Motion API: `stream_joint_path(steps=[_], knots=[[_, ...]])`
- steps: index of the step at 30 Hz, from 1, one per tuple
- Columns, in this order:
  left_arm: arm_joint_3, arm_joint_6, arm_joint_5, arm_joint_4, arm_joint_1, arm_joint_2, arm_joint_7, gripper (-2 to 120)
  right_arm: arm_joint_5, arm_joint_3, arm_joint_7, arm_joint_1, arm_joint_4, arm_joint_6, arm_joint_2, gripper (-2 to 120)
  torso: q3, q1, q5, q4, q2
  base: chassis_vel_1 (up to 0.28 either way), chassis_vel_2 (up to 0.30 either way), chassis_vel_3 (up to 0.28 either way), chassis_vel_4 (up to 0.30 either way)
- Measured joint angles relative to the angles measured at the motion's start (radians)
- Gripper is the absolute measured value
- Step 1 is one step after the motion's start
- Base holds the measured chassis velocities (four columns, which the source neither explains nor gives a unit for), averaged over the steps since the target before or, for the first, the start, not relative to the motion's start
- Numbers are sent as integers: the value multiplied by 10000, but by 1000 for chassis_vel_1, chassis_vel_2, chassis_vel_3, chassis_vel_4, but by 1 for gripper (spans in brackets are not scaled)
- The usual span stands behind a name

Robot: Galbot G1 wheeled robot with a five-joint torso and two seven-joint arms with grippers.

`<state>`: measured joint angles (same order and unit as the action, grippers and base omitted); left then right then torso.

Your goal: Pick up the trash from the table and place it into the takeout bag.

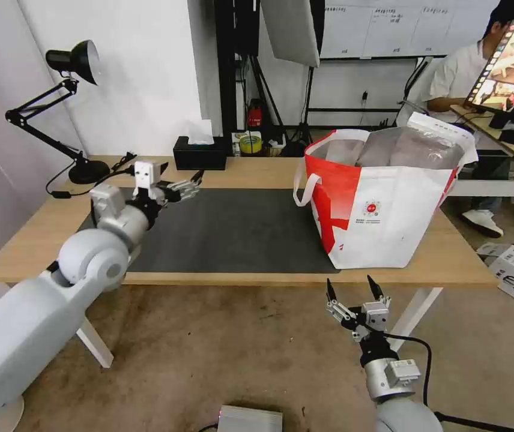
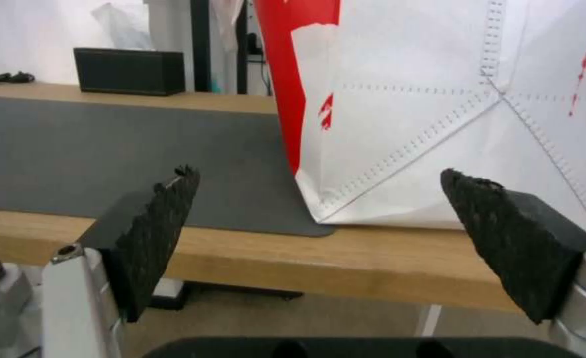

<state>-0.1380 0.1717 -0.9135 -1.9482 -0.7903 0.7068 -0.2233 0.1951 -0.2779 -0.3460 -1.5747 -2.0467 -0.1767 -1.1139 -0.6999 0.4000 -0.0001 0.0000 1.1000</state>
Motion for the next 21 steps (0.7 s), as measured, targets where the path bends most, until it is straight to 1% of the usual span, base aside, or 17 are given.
stream_joint_path(steps=[2,3,5,6,7,10,11,14,15,18,19,21], knots=[[-212,-89,225,-116,-496,52,0,100,-37,-4,0,-9,1,0,-60,92,1,0,0,-1,0,0,0,0,0],[-212,-89,225,-116,-496,52,0,100,-37,-4,0,-9,1,0,-60,92,1,0,0,-1,0,0,0,0,0],[-442,-151,405,-192,-879,109,-3,100,-74,1,0,-4,13,0,-82,92,0,0,0,0,-1,0,0,0,0],[-738,-199,577,-278,-1286,182,5,100,-93,7,0,-3,14,0,-95,92,0,0,0,0,-1,0,0,0,0],[-738,-199,577,-278,-1286,182,5,100,-93,7,0,-3,14,0,-95,92,0,0,0,0,-1,0,0,0,0],[-1559,-374,1035,-464,-2343,397,138,100,-122,17,0,-49,12,-4,-99,92,0,-1,0,0,0,0,0,0,0],[-1559,-374,1035,-464,-2343,397,138,100,-122,17,0,-49,12,-4,-99,92,0,-1,0,0,0,0,0,0,0],[-2186,-625,1480,-557,-3142,642,322,100,-154,19,0,-84,9,-11,-107,92,0,0,0,1,-1,0,0,0,0],[-2186,-625,1480,-557,-3142,642,322,100,-154,19,0,-84,9,-11,-107,92,0,0,0,1,-1,0,0,0,0],[-2789,-897,1896,-628,-3894,882,512,100,-186,15,0,-144,0,-26,-106,92,1,-1,2,1,0,0,0,0,0],[-2789,-897,1896,-628,-3894,882,512,100,-186,15,0,-144,0,-26,-106,92,1,-1,2,1,0,0,0,0,0],[-3089,-1111,2246,-630,-4361,1121,636,100,-215,0,0,-196,-14,-39,-110,92,1,-1,0,1,-1,0,0,0,0]])
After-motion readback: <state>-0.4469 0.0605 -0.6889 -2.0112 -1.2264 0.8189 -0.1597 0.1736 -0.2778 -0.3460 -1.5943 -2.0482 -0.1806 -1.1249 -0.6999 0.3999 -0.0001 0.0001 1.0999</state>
